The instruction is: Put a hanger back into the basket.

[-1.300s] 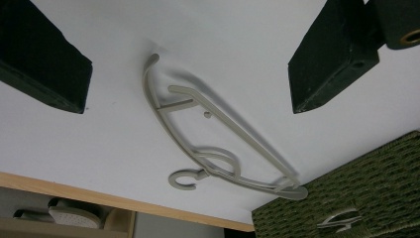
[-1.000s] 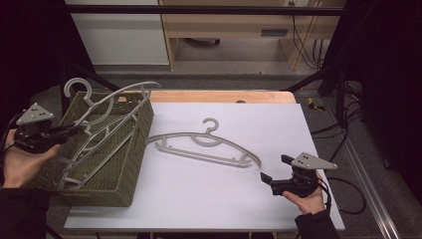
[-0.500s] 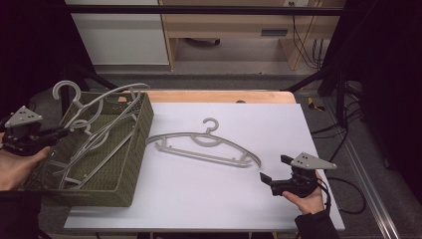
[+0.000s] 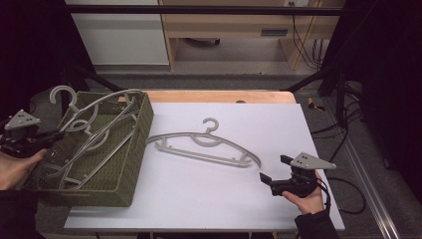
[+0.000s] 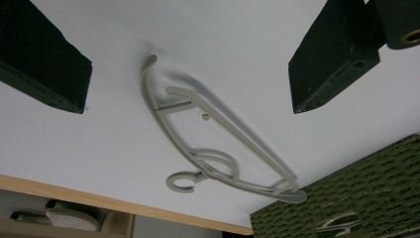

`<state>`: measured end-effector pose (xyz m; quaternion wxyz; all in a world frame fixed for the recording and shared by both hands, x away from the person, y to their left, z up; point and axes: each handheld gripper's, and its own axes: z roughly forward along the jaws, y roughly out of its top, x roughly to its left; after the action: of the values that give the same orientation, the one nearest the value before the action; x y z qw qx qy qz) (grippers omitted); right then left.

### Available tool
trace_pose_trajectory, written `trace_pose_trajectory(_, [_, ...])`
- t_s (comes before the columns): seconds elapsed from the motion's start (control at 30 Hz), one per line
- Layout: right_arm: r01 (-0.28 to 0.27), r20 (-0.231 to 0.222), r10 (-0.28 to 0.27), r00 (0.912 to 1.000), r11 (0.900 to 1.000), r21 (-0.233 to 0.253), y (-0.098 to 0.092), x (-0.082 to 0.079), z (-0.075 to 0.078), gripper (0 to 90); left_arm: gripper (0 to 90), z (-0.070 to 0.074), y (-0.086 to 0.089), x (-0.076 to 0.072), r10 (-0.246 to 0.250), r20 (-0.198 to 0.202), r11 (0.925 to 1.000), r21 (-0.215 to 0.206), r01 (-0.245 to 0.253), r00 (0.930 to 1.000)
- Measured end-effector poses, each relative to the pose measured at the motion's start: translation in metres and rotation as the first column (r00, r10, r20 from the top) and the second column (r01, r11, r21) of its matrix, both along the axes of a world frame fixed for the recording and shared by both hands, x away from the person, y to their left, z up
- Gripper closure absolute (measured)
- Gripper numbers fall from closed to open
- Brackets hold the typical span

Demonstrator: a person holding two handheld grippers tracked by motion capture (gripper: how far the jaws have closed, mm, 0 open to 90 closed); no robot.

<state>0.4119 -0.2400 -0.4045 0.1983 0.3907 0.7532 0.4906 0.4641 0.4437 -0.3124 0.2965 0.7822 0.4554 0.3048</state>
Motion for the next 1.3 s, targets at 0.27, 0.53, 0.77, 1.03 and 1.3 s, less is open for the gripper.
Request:
trace_pose_trajectory(0.27, [-0.001, -0.006, 0.001, 1.0000, 1.000, -0.001, 0.002, 0.000, -0.001, 3.3, 80.9, -0.016, -0.004, 0.007, 0.002, -0.059, 0.9999, 0.012, -0.001, 0.9982])
trace_pose_trajectory(0.53, [-0.004, -0.007, 0.004, 1.0000, 1.000, 0.000, 0.001, 0.001, -0.001, 3.4, 80.6, -0.034, -0.014, 0.021, 0.026, -0.124, 0.9996, 0.016, -0.024, 0.9919])
trace_pose_trajectory(0.77, [-0.011, -0.008, 0.011, 0.9999, 1.000, -0.005, 0.003, 0.002, -0.002, 3.5, 79.2, -0.037, -0.010, 0.024, 0.098, -0.146, 0.9943, -0.029, -0.103, 0.9845])
trace_pose_trajectory(1.03, [-0.015, -0.010, 0.015, 0.9998, 1.000, -0.005, 0.003, 0.001, -0.002, 3.6, 78.5, -0.048, -0.004, 0.030, 0.157, -0.173, 0.9868, -0.014, -0.162, 0.9724])
trace_pose_trajectory(1.3, [-0.016, -0.011, 0.016, 0.9998, 1.000, -0.005, 0.004, 0.001, -0.002, 3.6, 75.8, -0.062, -0.006, 0.039, 0.237, -0.218, 0.9711, 0.078, -0.225, 0.9467])
